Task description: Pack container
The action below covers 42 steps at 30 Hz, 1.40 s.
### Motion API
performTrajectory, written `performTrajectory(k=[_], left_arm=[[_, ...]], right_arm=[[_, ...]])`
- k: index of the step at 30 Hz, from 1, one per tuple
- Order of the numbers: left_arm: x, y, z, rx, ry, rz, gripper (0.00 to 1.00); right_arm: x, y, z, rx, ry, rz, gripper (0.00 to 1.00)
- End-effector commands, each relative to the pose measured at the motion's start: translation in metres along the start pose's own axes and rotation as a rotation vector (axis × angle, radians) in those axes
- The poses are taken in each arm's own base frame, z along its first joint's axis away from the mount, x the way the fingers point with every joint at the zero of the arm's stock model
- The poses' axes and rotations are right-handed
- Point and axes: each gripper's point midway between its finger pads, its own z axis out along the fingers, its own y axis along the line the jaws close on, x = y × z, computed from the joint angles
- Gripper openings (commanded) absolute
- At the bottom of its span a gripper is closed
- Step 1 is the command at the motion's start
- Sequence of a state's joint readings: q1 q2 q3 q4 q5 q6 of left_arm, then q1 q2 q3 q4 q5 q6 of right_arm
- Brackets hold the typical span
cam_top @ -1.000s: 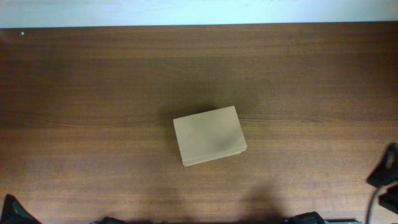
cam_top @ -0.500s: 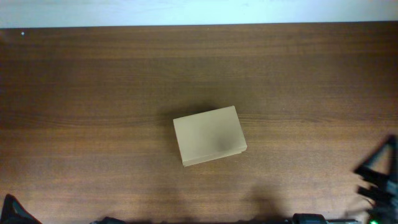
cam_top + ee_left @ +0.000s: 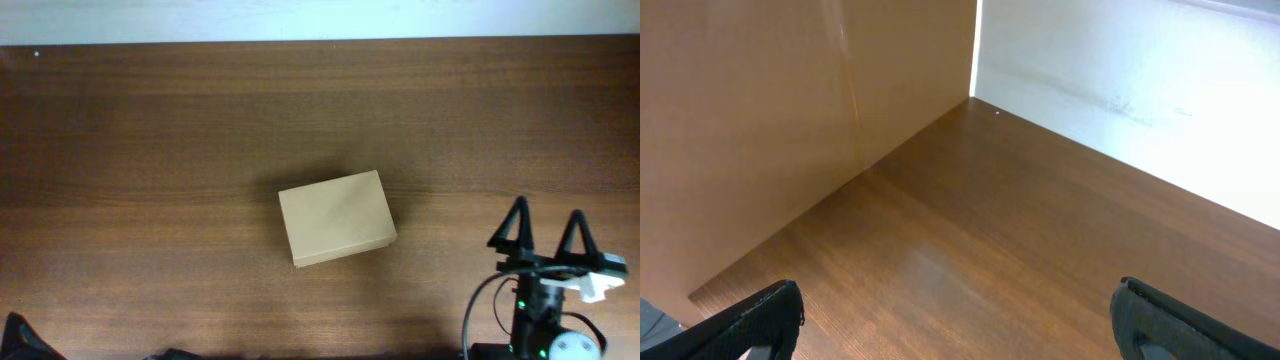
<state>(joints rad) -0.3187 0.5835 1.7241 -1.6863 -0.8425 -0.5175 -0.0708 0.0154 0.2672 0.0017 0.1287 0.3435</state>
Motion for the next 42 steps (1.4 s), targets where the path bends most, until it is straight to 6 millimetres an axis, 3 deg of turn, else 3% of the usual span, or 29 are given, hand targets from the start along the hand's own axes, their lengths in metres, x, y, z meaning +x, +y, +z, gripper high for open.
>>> performTrajectory(k=[1,9,18,28,42], left_arm=[[0.0,0.003,0.0,-0.008,-0.007,-0.007,0.99],[0.0,0.003,0.0,-0.008,-0.007,-0.007,0.99],[0.0,0.003,0.0,-0.008,-0.007,-0.007,0.99],[0.0,0.003,0.0,-0.008,-0.007,-0.007,0.99],[0.0,0.003,0.0,-0.008,-0.007,-0.007,0.99]], right_arm=[[0.024,-0.007,0.002,0.003,0.033,-0.004,0.99],[0.081,-0.027,0.003,0.042,0.144,-0.017,0.99],[0.118,-0.04,-0.001,0.066,0.232,-0.024,0.99],[0.136,-0.047,-0.006,0.095,0.309,-0.033,0.99],[0.136,-0.047,-0.006,0.094,0.308,-0.033,0.99]])
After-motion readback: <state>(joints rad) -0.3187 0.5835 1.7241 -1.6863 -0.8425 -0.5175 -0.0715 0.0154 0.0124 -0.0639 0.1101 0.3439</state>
